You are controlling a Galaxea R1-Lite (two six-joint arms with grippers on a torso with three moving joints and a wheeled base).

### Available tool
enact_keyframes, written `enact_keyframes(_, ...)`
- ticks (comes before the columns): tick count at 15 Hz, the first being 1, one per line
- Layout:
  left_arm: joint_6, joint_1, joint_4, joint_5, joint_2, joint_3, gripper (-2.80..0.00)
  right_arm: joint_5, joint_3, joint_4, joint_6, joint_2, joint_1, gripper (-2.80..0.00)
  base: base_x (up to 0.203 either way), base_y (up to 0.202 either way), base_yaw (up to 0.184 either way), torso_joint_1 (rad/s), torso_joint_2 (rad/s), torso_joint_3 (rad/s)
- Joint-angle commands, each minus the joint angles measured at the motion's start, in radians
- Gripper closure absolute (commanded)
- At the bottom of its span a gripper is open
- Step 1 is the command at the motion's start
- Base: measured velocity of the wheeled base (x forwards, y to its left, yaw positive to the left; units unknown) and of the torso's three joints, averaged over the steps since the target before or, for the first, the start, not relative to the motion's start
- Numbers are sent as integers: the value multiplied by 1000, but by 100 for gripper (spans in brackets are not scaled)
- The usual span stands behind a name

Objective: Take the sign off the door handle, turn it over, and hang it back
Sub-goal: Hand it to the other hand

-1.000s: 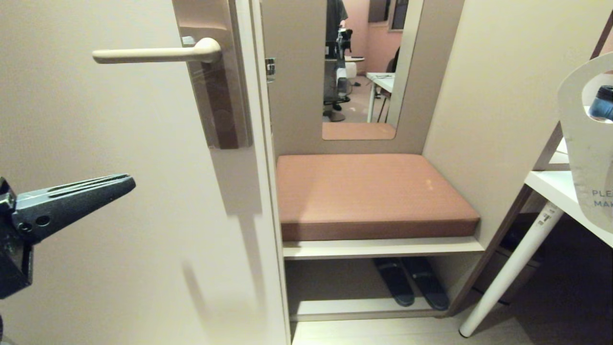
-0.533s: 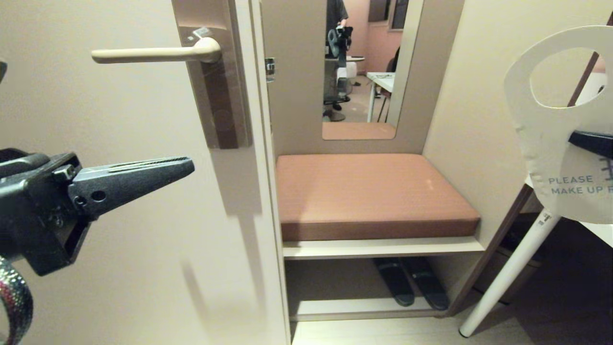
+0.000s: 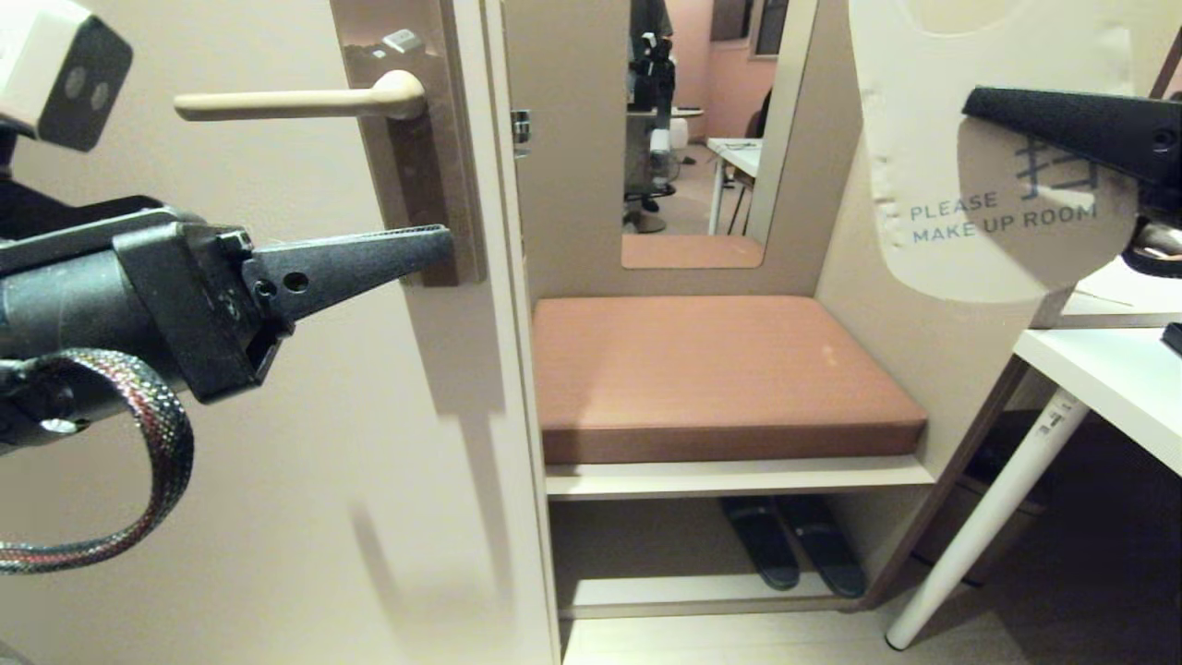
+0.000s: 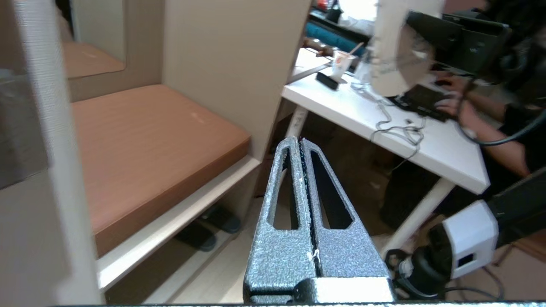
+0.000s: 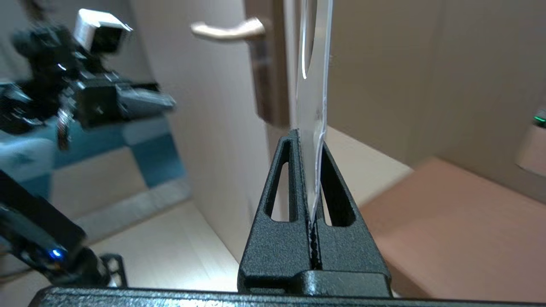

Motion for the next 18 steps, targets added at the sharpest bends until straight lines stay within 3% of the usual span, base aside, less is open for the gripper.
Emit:
enact_keyframes(1,-16,-29,-3,-2,22,-16,0,4,-35,-21,7,84,51,0,0,0,0,0,0,0)
enact_keyframes(2,-19,-42,-4,-2,28,-19,0,3,-39,-57,17,102,65,0,0,0,0,0,0,0)
enact_keyframes(6,-66,-69,-25,-2,44,-47,0,3,-47,-324,206,187,123,0,0,0,0,0,0,0)
enact_keyframes(11,-99,-135,-27,-4,73,-101,0,5,-97,-353,241,221,211,0,0,0,0,0,0,0)
enact_keyframes(18,-47,-142,-95,-48,104,-117,0,6,-109,-354,240,244,289,0,0,0,0,0,0,0)
